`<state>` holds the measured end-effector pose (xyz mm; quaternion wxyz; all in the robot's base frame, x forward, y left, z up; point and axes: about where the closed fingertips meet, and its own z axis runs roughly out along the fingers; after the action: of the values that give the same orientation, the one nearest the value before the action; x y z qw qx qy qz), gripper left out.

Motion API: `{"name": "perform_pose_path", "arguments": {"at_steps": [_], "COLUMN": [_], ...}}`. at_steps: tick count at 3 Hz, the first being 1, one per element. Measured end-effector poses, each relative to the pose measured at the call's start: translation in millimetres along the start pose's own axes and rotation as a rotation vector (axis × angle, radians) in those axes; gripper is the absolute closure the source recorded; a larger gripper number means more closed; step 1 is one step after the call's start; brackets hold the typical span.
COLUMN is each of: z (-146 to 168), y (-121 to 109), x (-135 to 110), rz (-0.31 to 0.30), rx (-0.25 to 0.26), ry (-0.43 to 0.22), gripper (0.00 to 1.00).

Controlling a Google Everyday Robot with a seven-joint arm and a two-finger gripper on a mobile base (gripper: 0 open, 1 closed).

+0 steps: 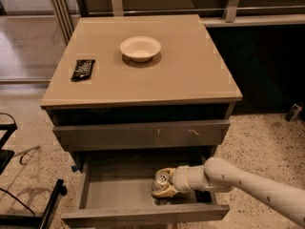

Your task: Place 7up can into middle drawer

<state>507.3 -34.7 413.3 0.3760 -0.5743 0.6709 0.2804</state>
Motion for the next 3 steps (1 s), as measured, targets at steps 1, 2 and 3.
{"name": "perform_pose_path", "arguments": {"at_steps": [1,2,3], "z": [6.6,7.1,10.5], "y": [-2.4,-3.9,-10.2], "x": [0.5,-1.5,-6.1], "rz": [-0.005,-0.009,-0.032], "rx": [-0.010,-0.012,-0.014], "ry": [0.001,0.004,0.019], "gripper": [1.00,1.00,1.00]}}
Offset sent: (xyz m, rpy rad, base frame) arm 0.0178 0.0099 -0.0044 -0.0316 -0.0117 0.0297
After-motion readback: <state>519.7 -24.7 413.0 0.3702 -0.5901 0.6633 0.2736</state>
